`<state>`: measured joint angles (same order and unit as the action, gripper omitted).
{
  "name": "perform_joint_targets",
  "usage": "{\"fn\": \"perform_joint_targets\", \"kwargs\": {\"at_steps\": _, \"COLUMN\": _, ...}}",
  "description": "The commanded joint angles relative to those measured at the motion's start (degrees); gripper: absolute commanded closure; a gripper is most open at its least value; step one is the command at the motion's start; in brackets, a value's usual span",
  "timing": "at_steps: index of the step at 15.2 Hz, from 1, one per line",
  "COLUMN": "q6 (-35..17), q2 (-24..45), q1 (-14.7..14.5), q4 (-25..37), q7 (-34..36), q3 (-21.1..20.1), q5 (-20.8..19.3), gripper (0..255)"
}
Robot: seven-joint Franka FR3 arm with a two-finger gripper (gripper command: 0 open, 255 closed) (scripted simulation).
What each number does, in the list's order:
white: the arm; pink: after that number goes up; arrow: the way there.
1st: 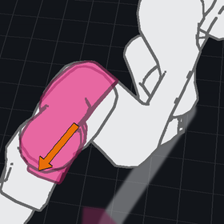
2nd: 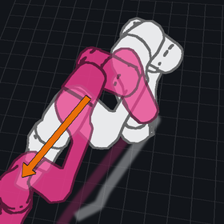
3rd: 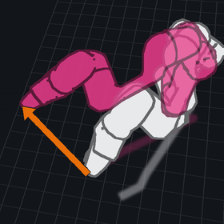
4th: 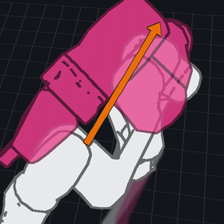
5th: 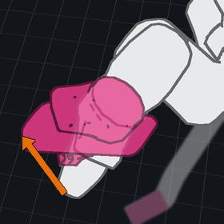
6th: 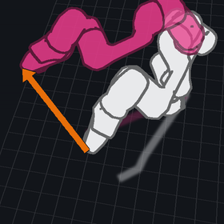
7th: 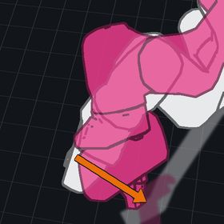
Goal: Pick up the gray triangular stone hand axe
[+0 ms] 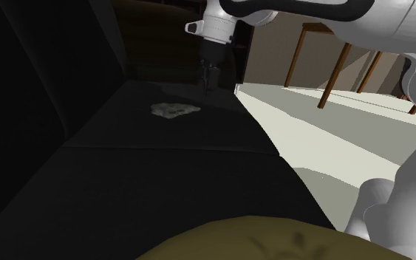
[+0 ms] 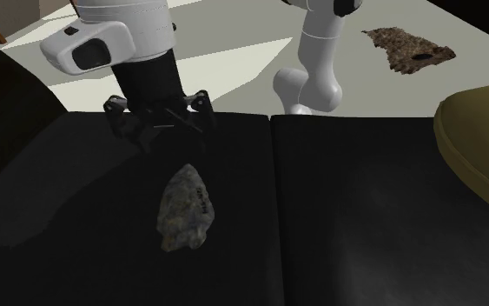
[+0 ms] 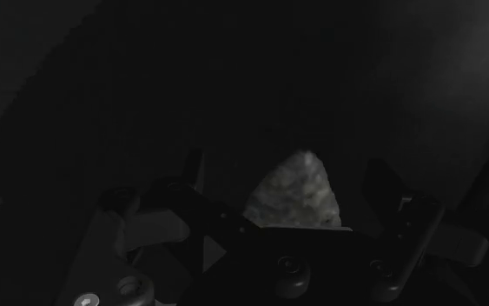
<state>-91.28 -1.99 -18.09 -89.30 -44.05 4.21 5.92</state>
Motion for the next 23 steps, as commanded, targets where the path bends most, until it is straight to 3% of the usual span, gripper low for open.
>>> {"fn": "perform_joint_targets", "kwargs": {"at_steps": 1, "q6": 1.97, "q2": 3.66, "q1": -0.89, "q4": 5.48, "q7": -4.04, "q3": -0.74, "q5": 1.07, "gripper": 0}}
{"fn": "perform_joint_targets", "kwargs": {"at_steps": 3, "q6": 3.53, "q2": 6.16, "q1": -1.59, "q4": 9.42, "q7": -6.91, "q3": -1.51, "q5": 1.76, "gripper": 0}}
{"fn": "perform_joint_targets", "kwargs": {"at_steps": 12, "q6": -3.02, "q2": 4.04, "q1": -1.69, "q4": 0.72, "q7": -7.57, "q3": -1.64, "q5": 1.65, "gripper": 0}}
{"fn": "perform_joint_targets", "kwargs": {"at_steps": 13, "q6": -2.98, "q2": 4.10, "q1": -1.73, "q4": 0.83, "q7": -7.48, "q3": -1.68, "q5": 1.65, "gripper": 255}}
{"fn": "perform_joint_targets", "kwargs": {"at_steps": 23, "q6": -2.19, "q2": 4.25, "q1": -1.68, "q4": 1.77, "q7": -7.48, "q3": -1.63, "q5": 1.66, "gripper": 255}}
